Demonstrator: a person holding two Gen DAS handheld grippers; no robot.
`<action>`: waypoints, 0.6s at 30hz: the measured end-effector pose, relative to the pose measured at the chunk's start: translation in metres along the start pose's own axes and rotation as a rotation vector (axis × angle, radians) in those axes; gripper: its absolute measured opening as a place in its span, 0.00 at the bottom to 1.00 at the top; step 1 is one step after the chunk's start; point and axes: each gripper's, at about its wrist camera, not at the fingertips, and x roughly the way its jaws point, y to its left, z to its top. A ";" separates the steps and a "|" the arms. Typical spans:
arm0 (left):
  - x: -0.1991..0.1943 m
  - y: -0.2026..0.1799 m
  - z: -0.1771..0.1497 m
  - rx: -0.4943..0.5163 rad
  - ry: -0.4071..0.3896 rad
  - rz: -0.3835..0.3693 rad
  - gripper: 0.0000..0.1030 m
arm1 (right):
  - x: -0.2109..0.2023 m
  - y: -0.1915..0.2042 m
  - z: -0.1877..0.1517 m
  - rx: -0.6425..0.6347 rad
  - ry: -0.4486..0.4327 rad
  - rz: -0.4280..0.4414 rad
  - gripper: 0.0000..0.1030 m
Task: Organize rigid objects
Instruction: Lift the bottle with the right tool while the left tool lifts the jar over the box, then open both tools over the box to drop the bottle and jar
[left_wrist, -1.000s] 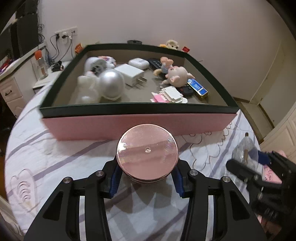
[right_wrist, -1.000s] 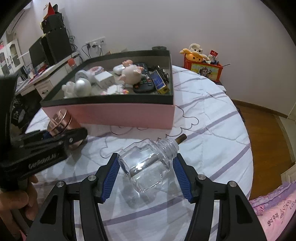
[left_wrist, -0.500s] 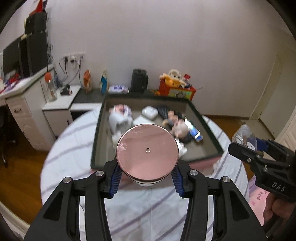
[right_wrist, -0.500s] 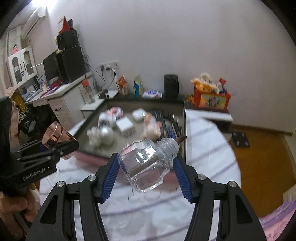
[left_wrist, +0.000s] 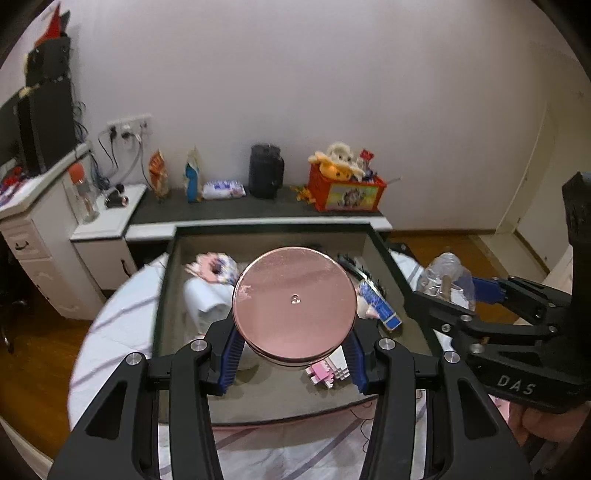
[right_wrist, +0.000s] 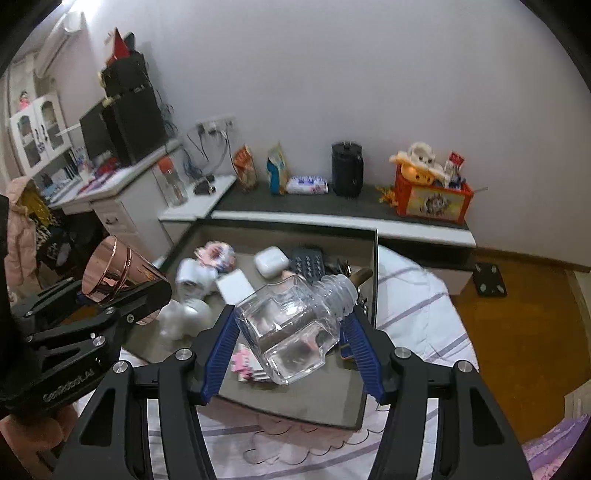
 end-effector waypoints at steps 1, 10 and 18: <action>0.011 -0.001 -0.002 0.000 0.020 0.000 0.46 | 0.007 -0.003 -0.002 0.004 0.016 -0.003 0.59; 0.061 -0.003 -0.021 -0.009 0.128 0.010 0.46 | 0.047 -0.022 -0.016 0.042 0.111 0.004 0.59; 0.065 -0.004 -0.027 0.022 0.147 0.098 0.68 | 0.058 -0.023 -0.020 0.043 0.149 0.012 0.60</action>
